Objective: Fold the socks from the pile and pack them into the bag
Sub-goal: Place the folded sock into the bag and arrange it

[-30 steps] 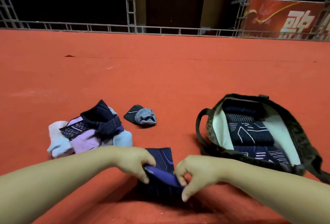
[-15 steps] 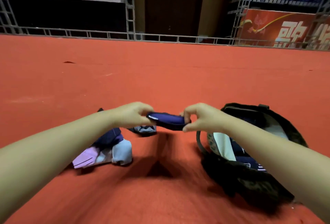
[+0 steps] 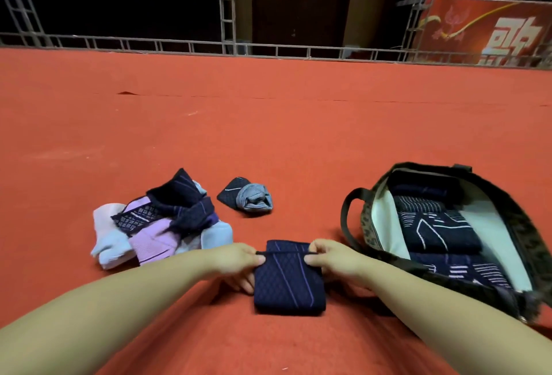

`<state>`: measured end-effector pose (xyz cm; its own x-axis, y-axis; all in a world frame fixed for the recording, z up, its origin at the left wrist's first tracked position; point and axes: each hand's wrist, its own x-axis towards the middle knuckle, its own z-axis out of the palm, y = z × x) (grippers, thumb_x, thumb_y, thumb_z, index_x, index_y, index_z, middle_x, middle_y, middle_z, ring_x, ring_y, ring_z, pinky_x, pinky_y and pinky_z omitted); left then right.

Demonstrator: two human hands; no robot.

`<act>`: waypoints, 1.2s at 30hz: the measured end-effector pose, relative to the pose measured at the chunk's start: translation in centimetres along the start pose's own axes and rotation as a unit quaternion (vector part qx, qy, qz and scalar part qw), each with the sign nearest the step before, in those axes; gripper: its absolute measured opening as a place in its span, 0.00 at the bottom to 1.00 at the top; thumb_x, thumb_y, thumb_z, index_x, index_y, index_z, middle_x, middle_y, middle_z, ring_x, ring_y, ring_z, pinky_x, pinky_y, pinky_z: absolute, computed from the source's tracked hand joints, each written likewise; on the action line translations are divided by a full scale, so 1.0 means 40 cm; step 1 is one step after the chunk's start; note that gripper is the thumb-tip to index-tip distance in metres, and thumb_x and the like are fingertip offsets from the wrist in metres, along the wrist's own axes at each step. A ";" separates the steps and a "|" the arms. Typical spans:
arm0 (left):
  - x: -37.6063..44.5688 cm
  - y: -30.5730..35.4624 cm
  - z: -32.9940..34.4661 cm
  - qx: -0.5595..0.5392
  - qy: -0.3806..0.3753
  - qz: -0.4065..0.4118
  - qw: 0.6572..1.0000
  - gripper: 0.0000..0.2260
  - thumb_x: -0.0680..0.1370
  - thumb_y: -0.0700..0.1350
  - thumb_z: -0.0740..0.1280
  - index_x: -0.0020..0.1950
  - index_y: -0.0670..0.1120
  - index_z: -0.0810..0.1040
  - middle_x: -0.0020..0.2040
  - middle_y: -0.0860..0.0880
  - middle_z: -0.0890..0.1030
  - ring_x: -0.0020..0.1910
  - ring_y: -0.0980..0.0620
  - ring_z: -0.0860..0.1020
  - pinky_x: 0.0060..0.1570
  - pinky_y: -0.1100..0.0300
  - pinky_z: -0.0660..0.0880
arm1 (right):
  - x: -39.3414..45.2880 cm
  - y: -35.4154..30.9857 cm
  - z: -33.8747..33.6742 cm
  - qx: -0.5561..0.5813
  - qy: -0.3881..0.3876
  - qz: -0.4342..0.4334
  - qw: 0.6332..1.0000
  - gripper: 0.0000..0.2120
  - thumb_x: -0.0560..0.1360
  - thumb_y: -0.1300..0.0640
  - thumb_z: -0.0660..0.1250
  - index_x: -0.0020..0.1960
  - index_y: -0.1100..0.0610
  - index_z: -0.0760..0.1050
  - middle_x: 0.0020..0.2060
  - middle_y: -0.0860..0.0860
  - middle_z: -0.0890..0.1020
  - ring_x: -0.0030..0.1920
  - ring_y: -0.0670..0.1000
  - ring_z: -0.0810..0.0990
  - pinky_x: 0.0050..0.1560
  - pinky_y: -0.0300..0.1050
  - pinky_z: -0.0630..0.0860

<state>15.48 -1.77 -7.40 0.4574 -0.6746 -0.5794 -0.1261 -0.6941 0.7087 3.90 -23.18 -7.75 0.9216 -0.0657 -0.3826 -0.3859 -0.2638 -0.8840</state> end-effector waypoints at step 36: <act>-0.045 0.026 0.120 0.532 0.069 0.167 0.828 0.20 0.80 0.53 0.58 0.71 0.49 0.67 0.73 0.49 0.66 0.73 0.49 0.63 0.70 0.48 0.57 | -0.094 -0.017 0.041 -0.575 -0.013 -0.192 0.795 0.09 0.80 0.51 0.56 0.55 0.55 0.68 0.51 0.54 0.79 0.51 0.59 0.77 0.48 0.49 0.68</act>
<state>10.31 -2.49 -7.57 0.3271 -0.8893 -0.3197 -0.9355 -0.3524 0.0231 0.62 -21.19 -6.17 0.9552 0.2479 -0.1618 0.2316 -0.9662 -0.1130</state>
